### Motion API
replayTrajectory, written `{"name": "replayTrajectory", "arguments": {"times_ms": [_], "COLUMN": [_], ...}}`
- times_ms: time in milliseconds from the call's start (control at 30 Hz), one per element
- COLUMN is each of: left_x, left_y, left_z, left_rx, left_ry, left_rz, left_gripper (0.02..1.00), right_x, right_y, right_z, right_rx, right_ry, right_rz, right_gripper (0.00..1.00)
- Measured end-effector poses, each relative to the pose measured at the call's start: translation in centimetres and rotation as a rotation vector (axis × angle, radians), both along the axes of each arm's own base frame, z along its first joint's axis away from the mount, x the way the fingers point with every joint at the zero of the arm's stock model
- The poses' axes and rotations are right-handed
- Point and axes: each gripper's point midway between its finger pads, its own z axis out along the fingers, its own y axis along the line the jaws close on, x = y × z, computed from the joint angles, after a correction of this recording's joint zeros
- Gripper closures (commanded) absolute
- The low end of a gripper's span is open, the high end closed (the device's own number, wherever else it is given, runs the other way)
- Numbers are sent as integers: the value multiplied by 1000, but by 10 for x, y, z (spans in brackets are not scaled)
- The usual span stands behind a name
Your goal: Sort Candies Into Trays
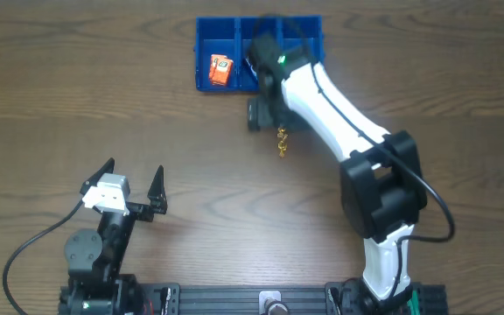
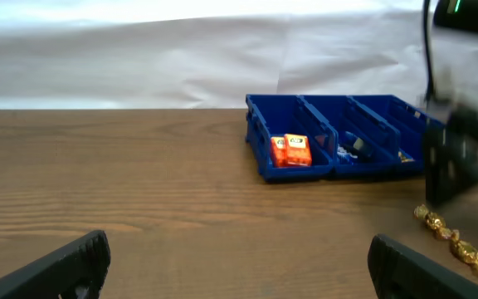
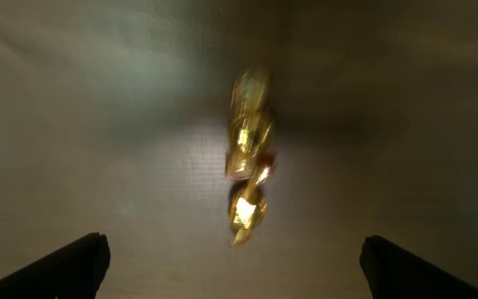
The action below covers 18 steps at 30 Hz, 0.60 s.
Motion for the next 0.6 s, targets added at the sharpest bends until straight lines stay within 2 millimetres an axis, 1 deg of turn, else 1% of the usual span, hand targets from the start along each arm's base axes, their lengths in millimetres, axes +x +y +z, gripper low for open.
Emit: {"name": "replayTrajectory", "arguments": {"times_ms": [33,133,233,433,600], "left_x": [0,0,0,0,0], "left_y": [0,0,0,0,0], "left_z": [0,0,0,0,0], "left_rx": [0,0,0,0,0], "left_ry": [0,0,0,0,0], "left_rz": [0,0,0,0,0], "left_gripper": [20,20,20,20,20], "right_x": [-6,-26,-34,-33,-25], "right_y": [3,5,7,5,0], "right_z": [-12,-38,-49,-54,-55], "right_rx": [7,9,18,25,35], "right_ry": [12,58,73,67,51], "right_rz": [2,-1,-9,-37,-69], "right_gripper": [1,1,1,1,1]}}
